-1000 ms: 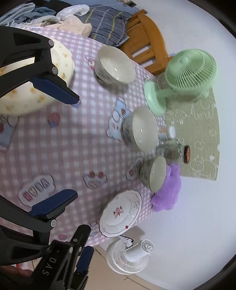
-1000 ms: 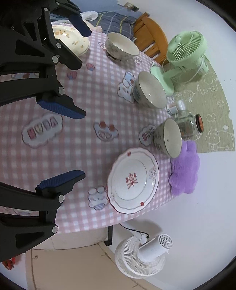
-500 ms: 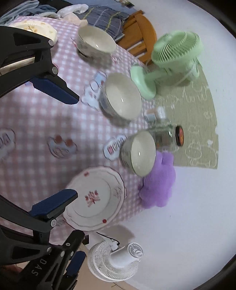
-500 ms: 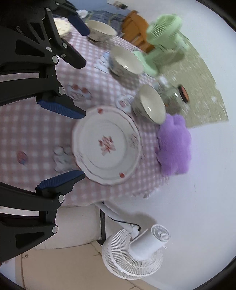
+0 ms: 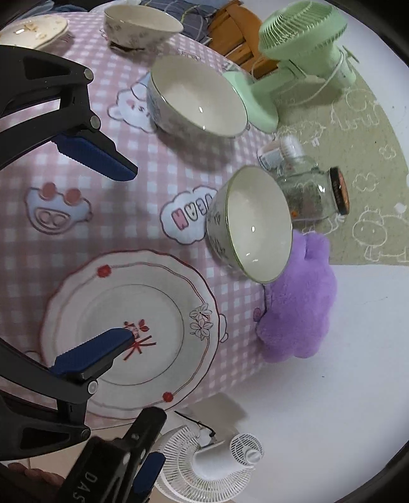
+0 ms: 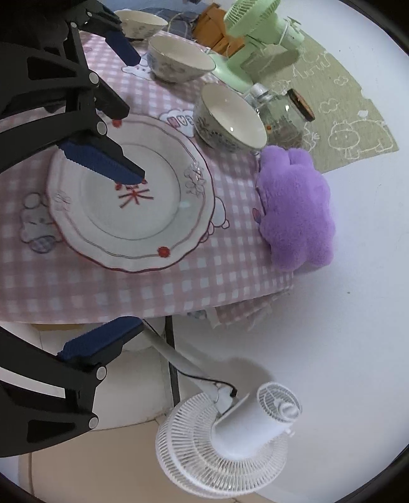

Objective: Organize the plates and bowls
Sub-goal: 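Move the right gripper toward the white plate with red pattern, then close the right gripper on the rim of the red-patterned plate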

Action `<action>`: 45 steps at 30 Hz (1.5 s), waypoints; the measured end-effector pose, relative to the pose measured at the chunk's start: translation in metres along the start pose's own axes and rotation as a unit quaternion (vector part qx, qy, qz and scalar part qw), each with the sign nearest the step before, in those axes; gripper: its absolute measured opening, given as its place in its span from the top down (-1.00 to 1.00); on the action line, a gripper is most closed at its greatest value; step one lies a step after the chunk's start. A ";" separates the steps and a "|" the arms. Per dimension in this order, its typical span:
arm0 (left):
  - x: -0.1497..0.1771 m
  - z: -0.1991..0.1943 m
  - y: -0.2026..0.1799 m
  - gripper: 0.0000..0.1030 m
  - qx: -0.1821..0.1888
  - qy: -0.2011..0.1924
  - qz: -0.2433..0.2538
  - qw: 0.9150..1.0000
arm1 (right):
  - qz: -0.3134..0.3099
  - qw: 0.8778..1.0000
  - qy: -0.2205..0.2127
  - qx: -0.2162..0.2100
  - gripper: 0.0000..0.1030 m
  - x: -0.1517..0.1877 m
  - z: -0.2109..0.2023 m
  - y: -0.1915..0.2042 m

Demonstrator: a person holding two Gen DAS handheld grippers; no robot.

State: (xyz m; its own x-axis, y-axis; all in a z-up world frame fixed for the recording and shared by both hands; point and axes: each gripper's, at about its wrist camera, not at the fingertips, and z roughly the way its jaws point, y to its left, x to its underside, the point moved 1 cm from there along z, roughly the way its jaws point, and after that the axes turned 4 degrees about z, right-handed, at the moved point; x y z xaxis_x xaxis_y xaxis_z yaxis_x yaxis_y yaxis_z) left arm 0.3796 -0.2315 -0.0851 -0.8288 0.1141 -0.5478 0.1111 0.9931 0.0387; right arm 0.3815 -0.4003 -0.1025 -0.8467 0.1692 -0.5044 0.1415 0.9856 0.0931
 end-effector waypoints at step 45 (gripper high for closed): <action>0.023 0.009 0.002 0.07 0.007 0.034 0.008 0.999 | -0.002 0.999 0.043 0.032 0.14 0.030 0.028 0.023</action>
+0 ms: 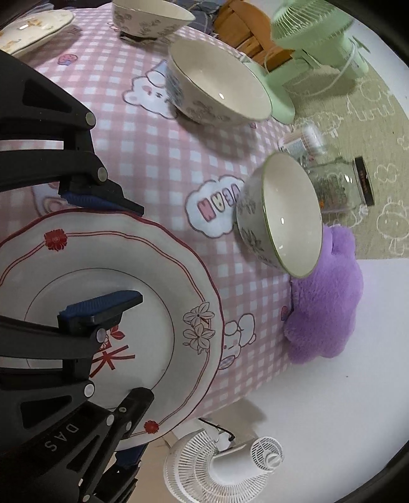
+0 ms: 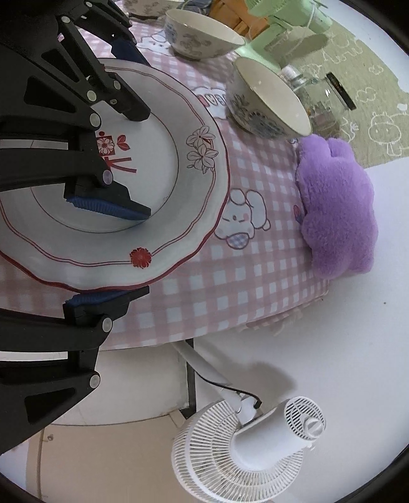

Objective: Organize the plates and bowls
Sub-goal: 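Close the right gripper on the rim of the red-patterned plate, then lift the red-patterned plate with the right gripper toward the yellow-flower stack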

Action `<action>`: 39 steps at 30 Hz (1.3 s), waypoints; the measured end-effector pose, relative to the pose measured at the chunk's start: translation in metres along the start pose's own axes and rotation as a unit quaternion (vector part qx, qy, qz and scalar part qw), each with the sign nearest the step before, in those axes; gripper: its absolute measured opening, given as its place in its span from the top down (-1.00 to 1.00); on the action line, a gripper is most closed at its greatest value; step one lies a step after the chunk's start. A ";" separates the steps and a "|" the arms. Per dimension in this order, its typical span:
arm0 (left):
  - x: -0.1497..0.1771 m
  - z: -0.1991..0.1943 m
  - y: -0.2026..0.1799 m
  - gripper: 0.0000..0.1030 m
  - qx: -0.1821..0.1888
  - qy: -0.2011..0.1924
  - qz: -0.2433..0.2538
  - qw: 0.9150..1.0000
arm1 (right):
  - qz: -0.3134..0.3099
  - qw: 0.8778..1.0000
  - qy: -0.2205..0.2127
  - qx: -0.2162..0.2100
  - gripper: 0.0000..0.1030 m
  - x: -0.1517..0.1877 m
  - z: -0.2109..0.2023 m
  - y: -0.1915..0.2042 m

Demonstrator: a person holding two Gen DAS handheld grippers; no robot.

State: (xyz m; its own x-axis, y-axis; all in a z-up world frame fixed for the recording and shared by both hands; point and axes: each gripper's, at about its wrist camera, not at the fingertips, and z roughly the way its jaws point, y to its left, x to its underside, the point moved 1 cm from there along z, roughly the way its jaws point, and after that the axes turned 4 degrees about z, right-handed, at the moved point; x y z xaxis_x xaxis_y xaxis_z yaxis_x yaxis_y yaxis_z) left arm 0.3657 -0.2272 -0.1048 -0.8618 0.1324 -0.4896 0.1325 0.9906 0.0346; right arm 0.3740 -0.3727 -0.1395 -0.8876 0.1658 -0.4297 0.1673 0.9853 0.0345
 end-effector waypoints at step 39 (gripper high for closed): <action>0.143 -0.047 0.116 0.06 0.035 0.049 -0.002 0.998 | 0.016 0.999 0.044 0.015 0.14 0.157 -0.050 0.114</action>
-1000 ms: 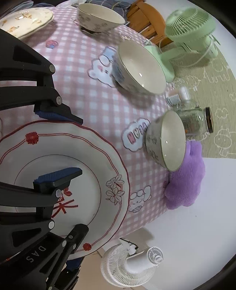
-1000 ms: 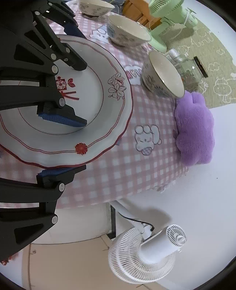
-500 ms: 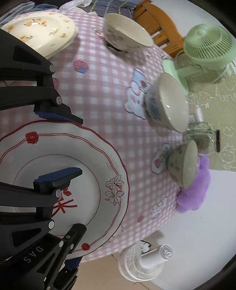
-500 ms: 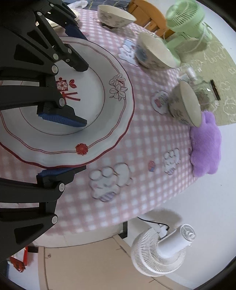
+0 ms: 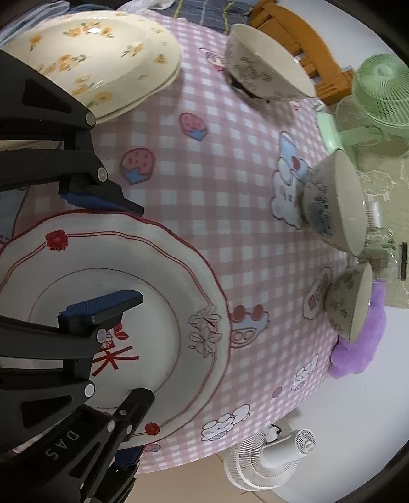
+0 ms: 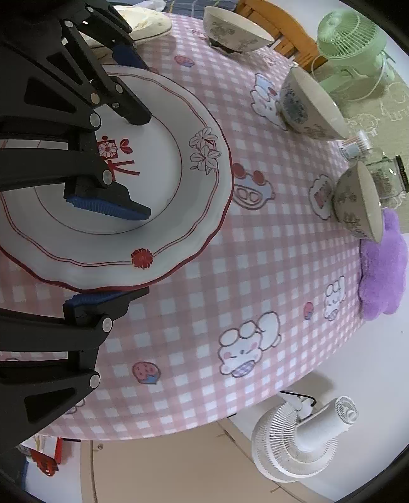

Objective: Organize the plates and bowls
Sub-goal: 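Lift the red-patterned plate with the right gripper toward the yellow-flower stack, then lower the held plate onto the yellow-flower plate stack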

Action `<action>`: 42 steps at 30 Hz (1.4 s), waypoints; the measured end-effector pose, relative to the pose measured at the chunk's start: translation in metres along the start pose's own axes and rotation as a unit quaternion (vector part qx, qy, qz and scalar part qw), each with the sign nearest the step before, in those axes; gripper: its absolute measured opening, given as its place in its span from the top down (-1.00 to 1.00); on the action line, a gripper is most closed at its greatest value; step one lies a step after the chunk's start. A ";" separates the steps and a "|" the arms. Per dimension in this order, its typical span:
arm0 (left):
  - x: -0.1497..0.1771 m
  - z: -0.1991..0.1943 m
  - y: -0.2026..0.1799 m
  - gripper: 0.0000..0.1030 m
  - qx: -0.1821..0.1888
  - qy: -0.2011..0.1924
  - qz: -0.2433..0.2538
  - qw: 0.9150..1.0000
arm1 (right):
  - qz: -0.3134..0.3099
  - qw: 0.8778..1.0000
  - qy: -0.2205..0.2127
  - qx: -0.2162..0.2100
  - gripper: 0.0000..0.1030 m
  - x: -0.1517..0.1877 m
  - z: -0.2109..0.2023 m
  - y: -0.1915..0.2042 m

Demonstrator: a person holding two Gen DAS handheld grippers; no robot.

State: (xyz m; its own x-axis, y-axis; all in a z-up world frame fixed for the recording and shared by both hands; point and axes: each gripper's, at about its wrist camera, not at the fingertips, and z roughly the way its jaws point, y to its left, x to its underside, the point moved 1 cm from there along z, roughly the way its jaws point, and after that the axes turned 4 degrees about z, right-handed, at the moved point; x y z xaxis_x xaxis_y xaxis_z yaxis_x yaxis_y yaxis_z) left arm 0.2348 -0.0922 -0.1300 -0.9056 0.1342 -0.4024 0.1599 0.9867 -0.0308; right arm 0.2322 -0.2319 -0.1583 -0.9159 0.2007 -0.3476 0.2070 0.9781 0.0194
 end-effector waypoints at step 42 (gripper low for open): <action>0.020 -0.086 0.039 0.01 -0.010 -0.056 0.043 0.997 | -0.041 0.999 -0.033 0.002 0.11 0.024 -0.083 0.055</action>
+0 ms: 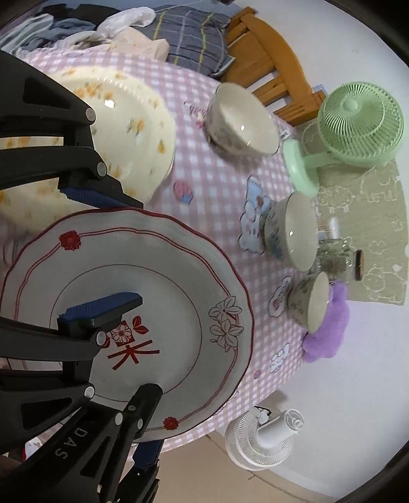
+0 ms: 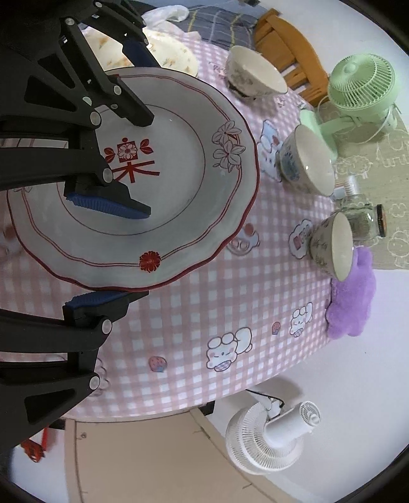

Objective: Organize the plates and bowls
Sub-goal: 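Lower the held plate onto the yellow-flower plate stack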

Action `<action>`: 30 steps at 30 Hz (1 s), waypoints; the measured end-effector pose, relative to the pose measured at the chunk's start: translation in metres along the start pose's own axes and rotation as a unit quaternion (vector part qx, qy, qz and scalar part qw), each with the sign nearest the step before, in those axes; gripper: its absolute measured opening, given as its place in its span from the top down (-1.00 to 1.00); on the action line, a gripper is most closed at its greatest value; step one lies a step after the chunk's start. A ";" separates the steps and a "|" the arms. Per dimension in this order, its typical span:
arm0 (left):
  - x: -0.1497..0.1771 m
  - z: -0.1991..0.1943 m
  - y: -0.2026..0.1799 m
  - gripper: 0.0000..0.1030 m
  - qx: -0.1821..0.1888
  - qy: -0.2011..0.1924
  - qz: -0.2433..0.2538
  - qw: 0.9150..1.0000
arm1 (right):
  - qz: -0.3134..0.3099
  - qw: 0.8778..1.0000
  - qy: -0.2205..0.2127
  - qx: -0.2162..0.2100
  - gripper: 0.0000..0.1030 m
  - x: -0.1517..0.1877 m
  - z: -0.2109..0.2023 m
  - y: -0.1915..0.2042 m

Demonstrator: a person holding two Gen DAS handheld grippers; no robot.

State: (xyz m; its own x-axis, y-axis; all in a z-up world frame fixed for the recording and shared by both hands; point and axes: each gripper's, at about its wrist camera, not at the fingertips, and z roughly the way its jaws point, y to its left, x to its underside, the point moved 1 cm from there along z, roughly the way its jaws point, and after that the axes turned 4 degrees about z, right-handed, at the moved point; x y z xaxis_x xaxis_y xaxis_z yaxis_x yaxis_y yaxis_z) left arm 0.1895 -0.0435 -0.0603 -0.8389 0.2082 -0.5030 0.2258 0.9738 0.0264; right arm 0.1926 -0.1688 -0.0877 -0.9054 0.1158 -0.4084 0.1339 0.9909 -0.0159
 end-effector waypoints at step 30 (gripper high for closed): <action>0.061 0.013 0.160 0.01 -0.008 0.027 -0.015 0.999 | 0.002 0.999 0.038 0.023 0.11 0.047 0.032 0.177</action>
State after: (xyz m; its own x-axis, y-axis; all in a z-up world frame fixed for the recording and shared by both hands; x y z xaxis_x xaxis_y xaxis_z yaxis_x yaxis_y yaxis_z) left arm 0.1810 0.1241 -0.0980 -0.8708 0.1828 -0.4563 0.1924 0.9810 0.0257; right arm 0.1868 0.0102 -0.1383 -0.9326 0.1262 -0.3381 0.1539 0.9865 -0.0562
